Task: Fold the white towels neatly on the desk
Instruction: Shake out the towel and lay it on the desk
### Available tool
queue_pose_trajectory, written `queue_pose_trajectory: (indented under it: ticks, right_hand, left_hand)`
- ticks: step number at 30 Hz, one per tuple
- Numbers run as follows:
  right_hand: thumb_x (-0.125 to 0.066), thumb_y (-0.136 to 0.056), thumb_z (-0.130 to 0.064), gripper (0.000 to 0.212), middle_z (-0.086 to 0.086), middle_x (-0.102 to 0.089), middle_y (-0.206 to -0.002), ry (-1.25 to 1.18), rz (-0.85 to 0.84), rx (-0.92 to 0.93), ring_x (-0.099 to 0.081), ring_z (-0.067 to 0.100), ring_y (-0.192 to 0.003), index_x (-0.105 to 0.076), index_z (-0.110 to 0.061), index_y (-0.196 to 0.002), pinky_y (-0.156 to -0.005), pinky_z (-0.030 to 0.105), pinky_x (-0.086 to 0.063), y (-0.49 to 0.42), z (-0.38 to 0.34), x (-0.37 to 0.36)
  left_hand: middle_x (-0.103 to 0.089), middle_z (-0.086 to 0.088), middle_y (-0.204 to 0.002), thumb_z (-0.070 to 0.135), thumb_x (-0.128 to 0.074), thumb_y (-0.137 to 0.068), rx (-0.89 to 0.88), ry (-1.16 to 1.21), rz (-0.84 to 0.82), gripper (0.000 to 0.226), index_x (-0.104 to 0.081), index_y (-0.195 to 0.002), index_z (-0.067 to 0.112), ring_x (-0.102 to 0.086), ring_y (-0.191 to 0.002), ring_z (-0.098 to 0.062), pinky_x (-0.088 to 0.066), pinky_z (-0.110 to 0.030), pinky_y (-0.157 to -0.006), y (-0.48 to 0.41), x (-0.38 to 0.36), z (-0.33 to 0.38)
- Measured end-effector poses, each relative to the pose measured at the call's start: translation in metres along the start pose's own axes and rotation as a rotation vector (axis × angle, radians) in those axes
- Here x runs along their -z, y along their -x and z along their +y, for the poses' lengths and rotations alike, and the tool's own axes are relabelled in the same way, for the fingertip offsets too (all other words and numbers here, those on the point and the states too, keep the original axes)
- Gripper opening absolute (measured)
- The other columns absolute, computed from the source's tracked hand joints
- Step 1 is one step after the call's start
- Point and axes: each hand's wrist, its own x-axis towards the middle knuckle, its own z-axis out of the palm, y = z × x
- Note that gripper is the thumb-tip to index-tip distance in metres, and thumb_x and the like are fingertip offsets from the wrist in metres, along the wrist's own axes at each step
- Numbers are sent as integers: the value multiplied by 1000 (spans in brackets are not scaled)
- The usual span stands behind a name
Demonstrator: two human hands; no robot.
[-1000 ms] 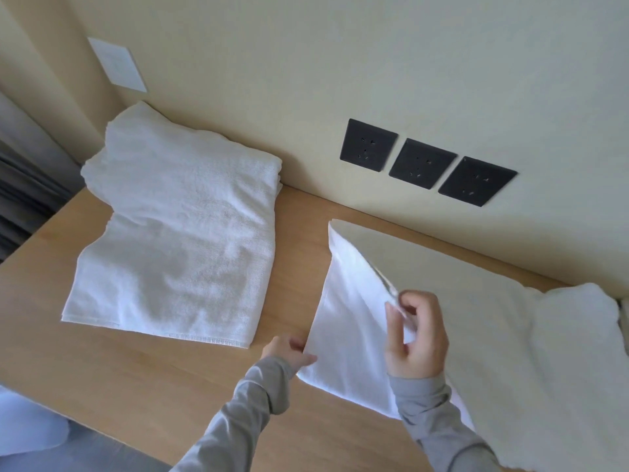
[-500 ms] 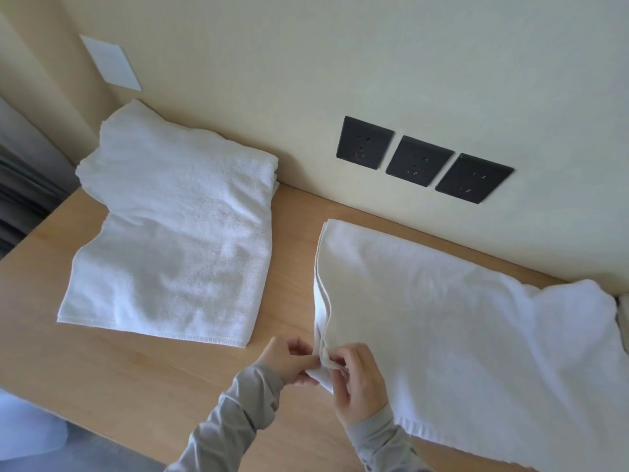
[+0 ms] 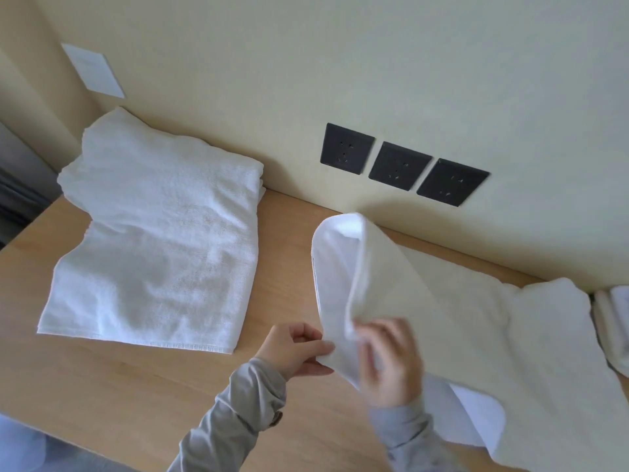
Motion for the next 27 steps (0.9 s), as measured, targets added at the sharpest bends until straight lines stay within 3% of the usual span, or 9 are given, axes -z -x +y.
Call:
queue_pose_trajectory:
  ticks: [2, 5, 11, 21, 27]
  right_hand:
    - [-50, -79, -1, 22, 11, -59, -71, -24, -70, -31, -58, 26, -63, -72, 2, -78, -54, 33, -49, 19, -6, -13]
    - [-57, -74, 8, 17, 9, -59, -69, -45, -37, -73, -55, 22, -63, -72, 2, -78, -54, 30, -47, 29, -5, -16]
    - [-53, -79, 0, 19, 9, -59, -71, -61, -36, -49, -53, 20, -67, -72, 2, -81, -57, 29, -45, 28, -5, -14]
    - [-54, -81, -5, 16, 7, -55, -74, -112, -29, -124, -55, 20, -67, -70, 0, -81, -60, 26, -46, 34, -8, -17]
    - [-64, -79, -21, 22, 7, -55, -80, -98, -117, -98, -56, 18, -71, -69, 0, -86, -64, 23, -47, 37, -7, -16]
  left_hand:
    - [-62, -15, -67, -7, -70, -75, -18, -12, 15, 15, -57, -76, -1, -64, -59, -20, -59, -31, -56, 3, -4, 2]
    - [-62, -14, -66, -8, -69, -76, 0, -13, 47, 14, -57, -77, -2, -64, -57, -19, -59, -30, -56, 5, -6, 1]
    - [-63, -10, -59, -6, -69, -77, 12, 12, 73, 12, -58, -77, -2, -64, -55, -17, -59, -29, -56, 7, -11, -2]
    - [-67, -15, -65, -7, -65, -80, 10, 20, 18, 6, -62, -76, -4, -69, -62, -23, -59, -32, -60, 12, -7, 0]
    - [-69, -18, -68, -4, -59, -84, 29, 52, -6, 9, -66, -79, -6, -69, -61, -23, -58, -30, -58, 13, -2, 4]
